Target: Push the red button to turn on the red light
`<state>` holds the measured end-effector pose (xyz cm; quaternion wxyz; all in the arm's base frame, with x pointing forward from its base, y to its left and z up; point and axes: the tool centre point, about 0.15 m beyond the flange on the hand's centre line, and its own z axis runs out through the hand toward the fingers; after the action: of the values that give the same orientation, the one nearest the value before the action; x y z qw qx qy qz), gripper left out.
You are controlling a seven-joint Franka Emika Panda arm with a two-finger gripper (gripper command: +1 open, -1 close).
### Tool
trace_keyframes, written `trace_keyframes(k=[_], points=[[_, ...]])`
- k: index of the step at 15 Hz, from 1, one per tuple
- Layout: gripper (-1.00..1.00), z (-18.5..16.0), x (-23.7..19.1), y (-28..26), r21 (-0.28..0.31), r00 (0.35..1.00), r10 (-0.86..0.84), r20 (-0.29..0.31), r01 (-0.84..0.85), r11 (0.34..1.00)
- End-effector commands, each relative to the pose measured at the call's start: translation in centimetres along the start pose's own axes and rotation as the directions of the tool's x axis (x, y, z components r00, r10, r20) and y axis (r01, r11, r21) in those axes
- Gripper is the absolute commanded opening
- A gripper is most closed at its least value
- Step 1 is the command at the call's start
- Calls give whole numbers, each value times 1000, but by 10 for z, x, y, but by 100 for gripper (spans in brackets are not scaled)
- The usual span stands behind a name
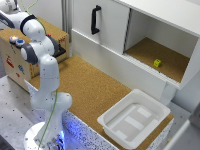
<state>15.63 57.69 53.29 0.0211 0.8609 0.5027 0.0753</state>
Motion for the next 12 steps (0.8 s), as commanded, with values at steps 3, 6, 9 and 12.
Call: trace_keyframes(k=[3, 6, 9, 12], points=[[100, -23, 6, 9, -14, 979, 143, 144, -143, 990], [100, -20, 6, 37, 16, 988, 132, 83, -134, 991], [100, -7, 6, 70, 35, 989, 134, 56, -136, 990], [100, 5, 6, 110, 57, 993, 116, 33, -118, 991]])
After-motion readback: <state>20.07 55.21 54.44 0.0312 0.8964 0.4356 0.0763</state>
